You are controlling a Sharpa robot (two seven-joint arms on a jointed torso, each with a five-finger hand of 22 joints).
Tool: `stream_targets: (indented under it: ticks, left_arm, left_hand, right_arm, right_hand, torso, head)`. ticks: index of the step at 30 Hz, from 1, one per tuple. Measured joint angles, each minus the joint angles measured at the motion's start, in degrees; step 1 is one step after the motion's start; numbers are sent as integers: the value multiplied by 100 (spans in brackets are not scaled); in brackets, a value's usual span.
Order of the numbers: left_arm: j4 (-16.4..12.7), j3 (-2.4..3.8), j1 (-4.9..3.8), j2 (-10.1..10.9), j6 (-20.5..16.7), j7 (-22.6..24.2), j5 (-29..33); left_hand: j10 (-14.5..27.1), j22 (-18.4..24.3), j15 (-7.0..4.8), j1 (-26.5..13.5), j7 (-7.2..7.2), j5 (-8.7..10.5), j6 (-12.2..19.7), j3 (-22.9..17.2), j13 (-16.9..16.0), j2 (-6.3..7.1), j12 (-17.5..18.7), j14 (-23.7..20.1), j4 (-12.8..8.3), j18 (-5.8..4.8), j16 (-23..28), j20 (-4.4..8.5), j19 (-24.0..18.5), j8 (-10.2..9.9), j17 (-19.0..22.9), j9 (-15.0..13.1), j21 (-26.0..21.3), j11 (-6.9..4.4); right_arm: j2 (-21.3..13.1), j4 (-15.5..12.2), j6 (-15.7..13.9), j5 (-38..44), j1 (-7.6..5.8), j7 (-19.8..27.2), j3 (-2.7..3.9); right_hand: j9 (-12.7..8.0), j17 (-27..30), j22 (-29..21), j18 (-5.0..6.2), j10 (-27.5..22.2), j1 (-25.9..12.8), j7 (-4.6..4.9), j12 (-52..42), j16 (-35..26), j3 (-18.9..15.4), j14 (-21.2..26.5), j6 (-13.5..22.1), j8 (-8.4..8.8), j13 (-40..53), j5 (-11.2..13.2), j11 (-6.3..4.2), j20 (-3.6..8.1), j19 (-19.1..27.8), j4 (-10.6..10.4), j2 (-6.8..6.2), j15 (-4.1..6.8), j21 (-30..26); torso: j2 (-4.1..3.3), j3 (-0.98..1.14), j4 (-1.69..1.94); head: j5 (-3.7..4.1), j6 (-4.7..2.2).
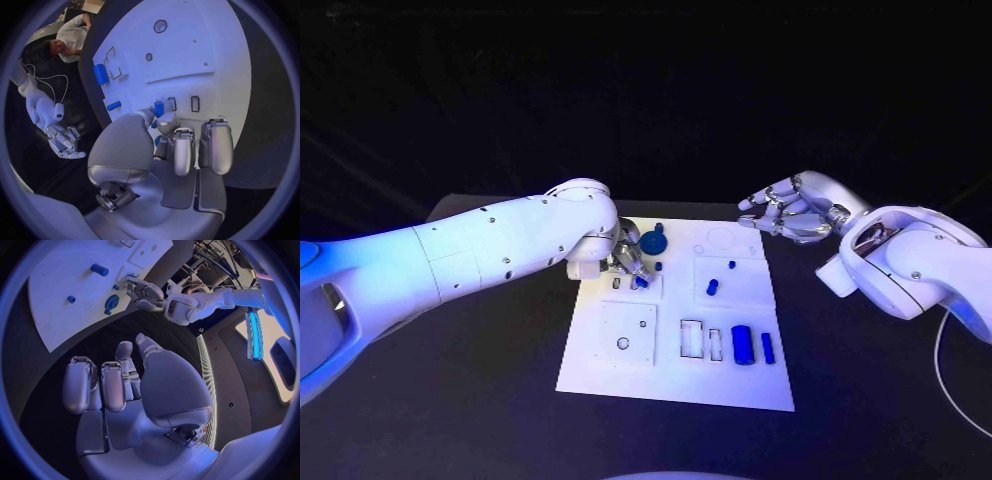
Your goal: Assemble the parts on the task board
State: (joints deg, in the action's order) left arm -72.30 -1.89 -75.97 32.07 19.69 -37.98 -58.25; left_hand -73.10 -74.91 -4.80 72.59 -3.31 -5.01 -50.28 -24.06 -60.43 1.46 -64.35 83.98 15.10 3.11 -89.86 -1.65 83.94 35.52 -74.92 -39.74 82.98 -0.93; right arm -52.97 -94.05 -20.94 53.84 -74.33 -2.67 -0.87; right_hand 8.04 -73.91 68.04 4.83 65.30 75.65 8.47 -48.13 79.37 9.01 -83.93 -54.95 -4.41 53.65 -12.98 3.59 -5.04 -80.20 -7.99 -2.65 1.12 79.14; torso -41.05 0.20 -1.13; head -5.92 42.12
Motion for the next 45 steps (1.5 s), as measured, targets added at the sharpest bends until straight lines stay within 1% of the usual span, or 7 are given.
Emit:
stream_targets:
  ticks: [1,4,12,18,27,37,45]
  left_arm:
    - [-45,0,0,55,-12,0,20]
    - [-158,3,-1,207,-55,1,51]
    - [-395,6,-5,425,-244,4,-51]
    - [-445,6,21,443,-373,7,-202]
    - [-426,6,149,408,-588,18,-507]
    - [-468,24,190,390,-664,47,-654]
    - [-500,26,201,405,-558,73,-641]
  left_hand:
    - [-11,0,0,-72,-8,6,-8,-210,-3,72,0,0,-90,0,0,0,0,8,0,-34,0,-11]
    - [-21,0,0,-188,-9,17,-9,-353,-6,150,0,0,-92,0,0,0,0,39,0,-87,-3,-19]
    - [-21,0,0,-335,-10,22,-10,-545,58,151,28,0,-176,0,0,0,0,62,1,-140,-29,-19]
    - [-21,-2,0,-336,-5,28,-4,-575,65,152,28,0,-174,0,0,0,0,62,1,-162,-29,-19]
    - [-21,-4,0,-358,15,40,12,-591,59,174,28,0,-190,1,0,0,0,88,2,-194,-29,-19]
    - [-21,-3,0,-410,26,43,2,-661,20,226,28,0,-229,1,0,0,0,105,2,-201,-29,-19]
    - [-20,-3,0,-433,25,44,2,-673,-7,249,-1,0,-241,0,0,0,0,105,2,-215,-29,-19]
  right_arm:
    - [1,3,7,0,0,-3,-2]
    - [1,14,21,0,1,-9,-5]
    - [25,48,53,1,5,-18,-16]
    - [28,53,67,1,6,-21,-19]
    - [39,63,83,-2,8,-21,-22]
    - [48,65,104,-3,11,-21,-24]
    - [54,37,132,-4,13,-21,-26]
  right_hand:
    - [0,0,0,0,0,0,0,0,0,0,0,0,0,0,0,0,0,0,0,0,0,0]
    - [0,0,0,0,0,0,0,0,0,0,0,0,0,0,0,0,0,0,0,0,0,0]
    - [4,0,0,0,0,0,0,0,0,0,0,0,0,-13,0,0,0,0,0,0,0,0]
    - [3,3,-12,0,0,0,0,12,0,-16,0,0,0,-26,0,0,0,0,-16,0,0,-15]
    - [3,9,-21,0,0,0,0,30,0,-15,0,0,0,-35,0,0,0,0,-16,0,0,-35]
    - [2,9,-27,0,1,0,0,30,0,-15,0,0,0,-40,0,0,0,0,-15,0,0,-35]
    - [1,9,-27,0,1,0,0,30,0,-31,0,0,0,-40,0,1,0,0,-31,0,0,-35]
  torso:
    - [0,2,0]
    - [1,4,7]
    - [4,6,32]
    - [4,4,32]
    - [3,3,19]
    - [-2,7,14]
    - [-2,10,16]
  head:
    - [5,0]
    - [17,7]
    - [12,7]
    - [-24,5]
    - [-47,16]
    - [-48,38]
    - [-53,51]
